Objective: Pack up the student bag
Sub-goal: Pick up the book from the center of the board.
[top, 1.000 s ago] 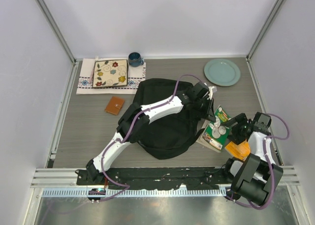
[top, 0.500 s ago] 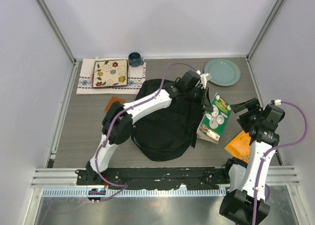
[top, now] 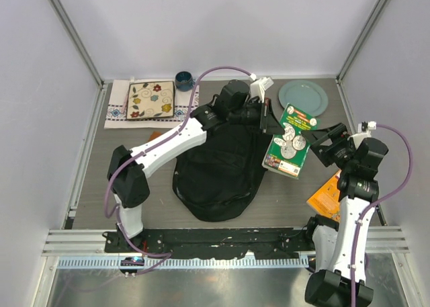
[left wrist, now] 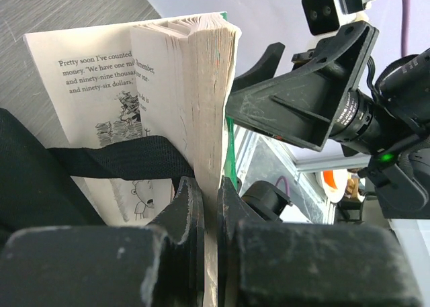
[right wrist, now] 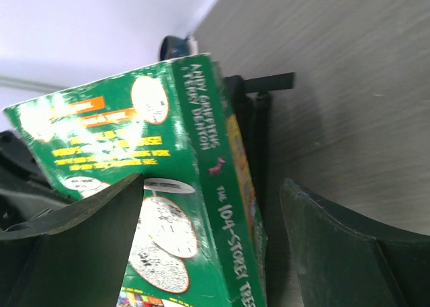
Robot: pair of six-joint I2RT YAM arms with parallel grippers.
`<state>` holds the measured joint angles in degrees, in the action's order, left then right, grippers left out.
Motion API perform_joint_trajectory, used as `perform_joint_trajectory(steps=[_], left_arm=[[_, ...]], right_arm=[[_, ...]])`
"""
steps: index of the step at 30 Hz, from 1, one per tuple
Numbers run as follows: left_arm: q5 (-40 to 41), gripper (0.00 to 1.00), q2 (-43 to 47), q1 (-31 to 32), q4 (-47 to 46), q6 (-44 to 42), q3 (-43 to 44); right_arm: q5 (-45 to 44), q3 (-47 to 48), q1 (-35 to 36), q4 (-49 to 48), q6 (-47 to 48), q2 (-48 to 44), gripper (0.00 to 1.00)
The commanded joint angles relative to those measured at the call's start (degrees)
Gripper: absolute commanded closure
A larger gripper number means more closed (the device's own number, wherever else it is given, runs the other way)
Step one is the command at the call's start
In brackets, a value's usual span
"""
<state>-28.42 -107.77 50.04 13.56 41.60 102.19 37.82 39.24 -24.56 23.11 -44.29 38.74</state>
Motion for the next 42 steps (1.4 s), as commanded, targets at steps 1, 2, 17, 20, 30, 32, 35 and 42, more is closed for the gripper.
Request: perform_joint_trajectory(steps=[1,2,17,20,30,32,35,42], left_arm=[[-5.1,1.00,6.2,-0.9,-13.3,2.2,-1.7],[-6.1,1.00,6.4,-0.9,-15.5,2.7,-3.0],[-11.9,1.00,6.2,-1.9,-32.7,11.7,-9.9],[-11.7,1.00,5.5,-2.1,-33.0,12.0,-10.7],[-1.8,0.17,9.0,-5.0,-18.7,5.3,-17.8],[0.0,0.13,9.7,-5.0,-16.3,2.9,-18.0],[0.9,0.01,10.6,-5.0,-15.3,2.3,-18.3],[-2.6,0.00,9.9,-5.0,-21.0,5.8,-17.4]], right_arm=[[8.2,-2.1,1.8,-13.6,-5.0,-1.7,0.13],[9.2,-2.5,2.3,-14.6,-6.2,-2.2,0.12],[12.9,-8.3,3.7,-24.8,-12.1,-3.1,0.71],[10.2,-7.6,3.8,-23.5,-10.5,-3.1,0.93],[6.6,-3.0,3.8,-22.6,-12.5,-2.5,0.99],[9.4,-4.3,3.9,-29.1,-17.2,-2.2,0.99],[11.3,-4.0,4.9,-31.6,-20.0,-2.0,0.99],[13.2,-3.9,10.4,-39.5,-24.7,0.5,0.99]])
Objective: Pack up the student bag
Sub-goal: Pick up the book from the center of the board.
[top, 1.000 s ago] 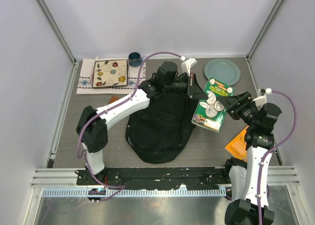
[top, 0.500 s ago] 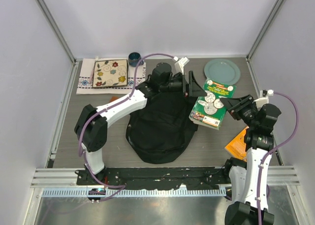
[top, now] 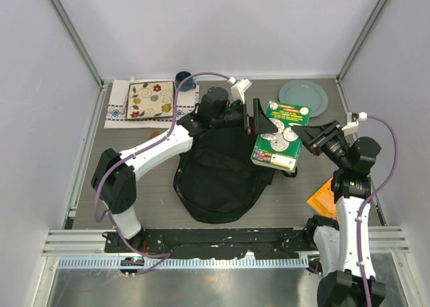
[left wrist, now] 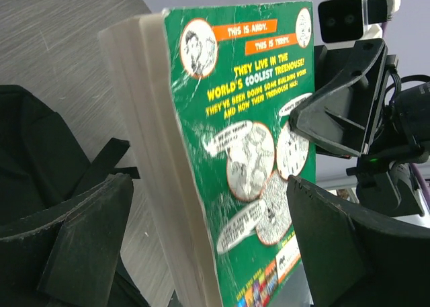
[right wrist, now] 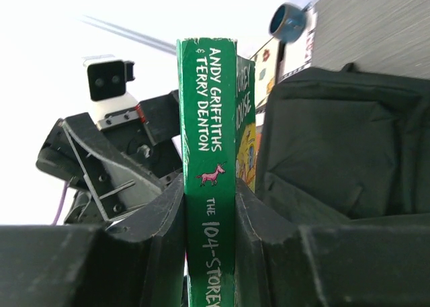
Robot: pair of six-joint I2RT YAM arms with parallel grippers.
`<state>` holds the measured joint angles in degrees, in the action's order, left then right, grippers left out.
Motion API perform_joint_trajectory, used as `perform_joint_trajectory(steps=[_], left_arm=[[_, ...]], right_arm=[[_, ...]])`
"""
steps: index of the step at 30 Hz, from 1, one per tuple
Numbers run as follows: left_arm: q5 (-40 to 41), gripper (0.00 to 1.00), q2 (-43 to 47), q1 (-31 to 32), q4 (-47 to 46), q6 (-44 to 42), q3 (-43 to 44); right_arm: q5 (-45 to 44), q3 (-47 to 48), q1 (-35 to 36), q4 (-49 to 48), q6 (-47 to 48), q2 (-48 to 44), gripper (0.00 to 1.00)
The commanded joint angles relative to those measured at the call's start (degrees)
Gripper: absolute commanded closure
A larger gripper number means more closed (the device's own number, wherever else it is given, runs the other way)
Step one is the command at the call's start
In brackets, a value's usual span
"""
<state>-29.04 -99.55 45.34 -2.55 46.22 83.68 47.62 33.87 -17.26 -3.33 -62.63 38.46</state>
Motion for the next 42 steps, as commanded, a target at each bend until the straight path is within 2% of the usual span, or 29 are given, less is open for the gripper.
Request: perform_joint_trajectory(steps=[1,6,8,14,18,24,28,29,30,32,33,35,36,37,38,39,40,41,42], left_arm=[[-2.5,0.00,1.7,-0.3,-5.8,1.6,1.0],[-3.9,0.00,3.2,-0.7,-8.7,2.4,-1.7],[-4.6,0.00,4.2,-1.1,-11.7,3.3,-3.2],[-7.2,0.00,7.2,-3.7,-23.5,9.1,-10.2],[-8.5,0.00,6.3,-4.7,-24.5,10.6,-11.0],[-7.6,0.00,7.0,-5.6,-24.5,10.8,-13.0],[-9.5,0.02,7.0,-5.6,-27.7,11.7,-13.2],[-9.9,0.08,6.9,-5.7,-28.3,12.0,-13.1],[-10.1,0.26,7.0,-5.7,-28.7,12.1,-13.1],[-10.1,0.42,7.0,-5.7,-29.2,12.2,-13.2],[-10.2,0.59,7.0,-5.7,-29.4,12.4,-13.1],[-11.1,0.81,7.1,-5.7,-30.4,12.8,-13.2],[-11.3,1.00,7.1,-5.7,-30.4,12.8,-13.1],[-11.0,1.00,7.3,-5.7,-30.0,12.7,-13.3],[-10.6,1.00,7.6,-5.8,-29.7,12.6,-13.8],[-9.6,1.00,8.6,-5.9,-29.2,12.3,-14.2],[-8.8,1.00,9.5,-6.4,-27.8,11.7,-14.8],[-5.0,1.00,10.3,-6.7,-26.8,11.3,-16.4],[-2.8,1.00,12.9,-7.1,-25.2,10.8,-17.1]], right_arm=[[3.4,1.0,3.6,-14.7,-8.4,1.4,0.99],[6.0,-2.1,5.9,-29.0,-15.8,4.3,0.99],[6.9,-2.6,7.1,-31.5,-17.3,5.9,0.99],[8.5,-2.6,9.1,-35.0,-18.0,8.5,0.99],[8.8,-2.8,9.7,-40.6,-20.9,9.4,0.99],[8.5,-2.9,9.9,-42.0,-22.2,9.4,0.99],[8.5,-2.9,10.3,-42.1,-21.7,10.3,0.99],[8.5,-3.0,10.4,-41.8,-21.5,10.5,0.99],[8.6,-3.0,10.5,-41.4,-21.2,10.7,0.99],[8.7,-2.4,10.7,-38.4,-19.3,11.5,0.99],[8.8,-2.1,10.8,-36.8,-18.1,11.6,0.99],[8.4,-0.6,11.1,-30.2,-13.2,12.3,0.98],[7.8,0.1,11.2,-27.2,-11.0,12.4,0.95],[7.2,1.0,11.2,-23.9,-8.8,12.4,0.93],[5.1,2.9,11.2,-16.5,-3.5,12.3,0.90],[3.6,3.8,11.2,-12.3,-1.0,12.3,0.70],[1.7,4.9,11.2,-7.7,2.2,12.1,0.55],[-3.7,6.7,11.2,1.7,7.5,11.4,0.34],[-6.5,7.4,11.2,6.3,9.9,10.9,0.27]])
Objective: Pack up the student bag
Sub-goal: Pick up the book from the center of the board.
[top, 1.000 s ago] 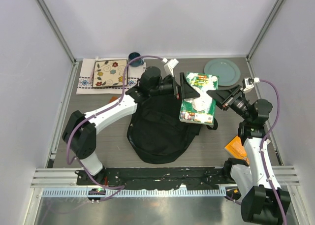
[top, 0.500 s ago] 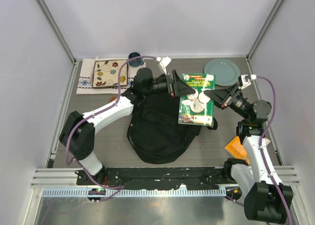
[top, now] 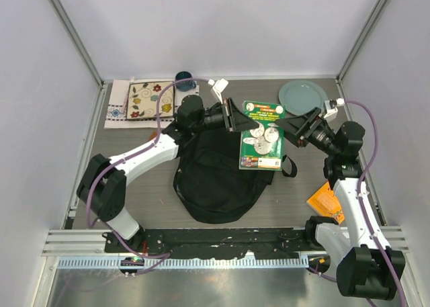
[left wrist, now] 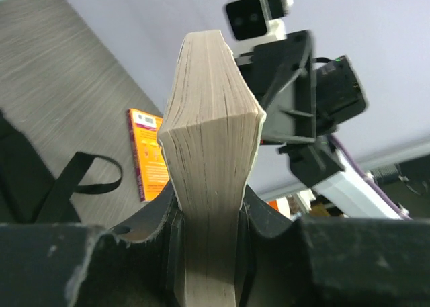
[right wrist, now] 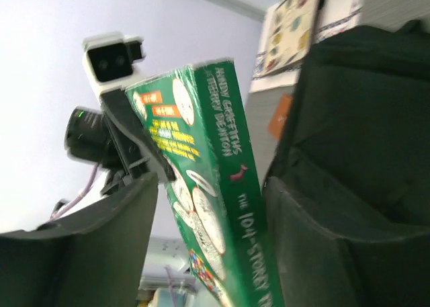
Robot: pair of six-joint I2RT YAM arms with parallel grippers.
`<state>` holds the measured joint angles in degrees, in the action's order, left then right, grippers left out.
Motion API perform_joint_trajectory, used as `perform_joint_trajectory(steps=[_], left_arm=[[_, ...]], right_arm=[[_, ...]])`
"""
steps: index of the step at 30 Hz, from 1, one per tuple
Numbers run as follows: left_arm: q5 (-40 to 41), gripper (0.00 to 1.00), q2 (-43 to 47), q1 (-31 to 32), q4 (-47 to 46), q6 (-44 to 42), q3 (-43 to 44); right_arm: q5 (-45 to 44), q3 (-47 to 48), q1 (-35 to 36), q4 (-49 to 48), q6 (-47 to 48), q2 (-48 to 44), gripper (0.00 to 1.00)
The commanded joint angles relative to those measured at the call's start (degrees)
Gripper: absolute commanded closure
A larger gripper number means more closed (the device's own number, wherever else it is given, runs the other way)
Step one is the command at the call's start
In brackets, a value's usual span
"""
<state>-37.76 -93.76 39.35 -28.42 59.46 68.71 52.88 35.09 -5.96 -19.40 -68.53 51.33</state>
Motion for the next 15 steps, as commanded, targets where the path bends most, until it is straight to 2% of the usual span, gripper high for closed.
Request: perform_joint_trajectory(steps=[1,3,6,9,13,15], left_arm=[[9.1,1.00,8.5,-2.1,4.4,-3.5,-3.1],[19.3,1.00,14.4,-3.5,7.3,-3.8,-7.0],[31.1,1.00,19.8,-4.4,7.3,-2.6,-13.3],[36.0,1.00,23.2,-4.5,5.9,-1.1,-16.1],[37.2,1.00,23.3,-4.5,-1.6,3.6,-18.9],[37.2,1.00,22.0,-4.5,-6.0,6.8,-19.6]], right_arm=[[-14.8,6.6,-0.1,25.6,17.3,-3.1,0.22],[-19.5,5.7,-0.1,30.7,19.2,-6.7,0.13],[-17.8,1.6,0.1,30.0,16.1,-11.3,0.13],[-17.3,-2.7,2.0,28.5,13.5,-14.4,0.13],[-18.4,-6.2,5.7,25.2,6.9,-18.7,0.13],[-19.0,-8.5,8.0,20.5,4.1,-18.9,0.13]])
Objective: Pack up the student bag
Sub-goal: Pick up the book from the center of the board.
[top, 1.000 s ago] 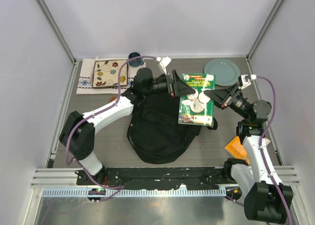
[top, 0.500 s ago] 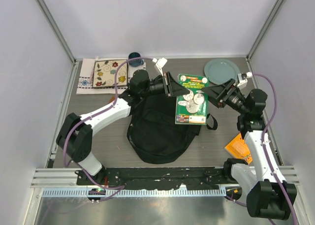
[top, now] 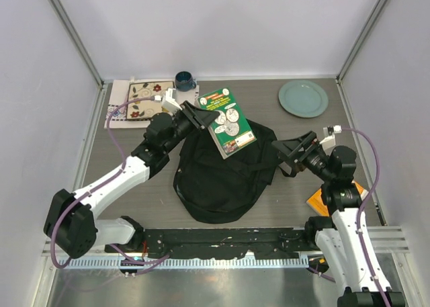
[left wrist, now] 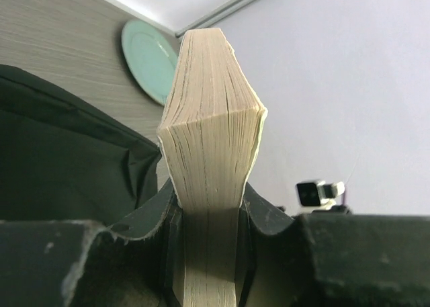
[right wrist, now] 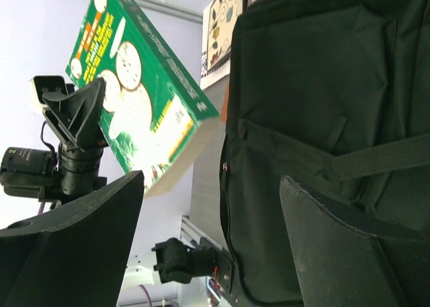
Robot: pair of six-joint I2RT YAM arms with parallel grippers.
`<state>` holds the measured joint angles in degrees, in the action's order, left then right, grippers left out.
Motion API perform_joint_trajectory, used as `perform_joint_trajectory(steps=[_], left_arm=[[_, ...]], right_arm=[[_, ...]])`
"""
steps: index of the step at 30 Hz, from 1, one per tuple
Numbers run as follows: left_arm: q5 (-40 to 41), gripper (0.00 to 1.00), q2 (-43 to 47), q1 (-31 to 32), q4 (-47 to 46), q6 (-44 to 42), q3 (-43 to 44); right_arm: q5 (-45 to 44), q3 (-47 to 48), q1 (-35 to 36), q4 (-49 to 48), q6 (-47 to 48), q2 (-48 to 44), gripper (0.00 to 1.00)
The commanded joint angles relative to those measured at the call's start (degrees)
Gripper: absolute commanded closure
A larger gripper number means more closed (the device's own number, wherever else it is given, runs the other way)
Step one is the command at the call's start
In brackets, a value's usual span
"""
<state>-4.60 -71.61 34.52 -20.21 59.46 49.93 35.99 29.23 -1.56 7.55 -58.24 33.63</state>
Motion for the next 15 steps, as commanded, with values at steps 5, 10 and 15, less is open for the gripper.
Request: perform_joint_trajectory(steps=[5,10,15], left_arm=[[2.4,1.00,-3.4,0.4,-19.5,11.6,-1.1],[2.6,1.00,-4.2,0.8,-23.6,15.0,-2.6],[2.8,1.00,-5.0,1.4,-25.7,16.7,-3.5]], right_arm=[[-8.1,-5.3,11.8,-16.2,-10.9,0.2,0.12],[-13.9,-6.3,20.1,-26.2,-13.2,6.1,0.13],[-18.9,-6.6,26.3,-35.8,-14.5,13.7,0.12]])
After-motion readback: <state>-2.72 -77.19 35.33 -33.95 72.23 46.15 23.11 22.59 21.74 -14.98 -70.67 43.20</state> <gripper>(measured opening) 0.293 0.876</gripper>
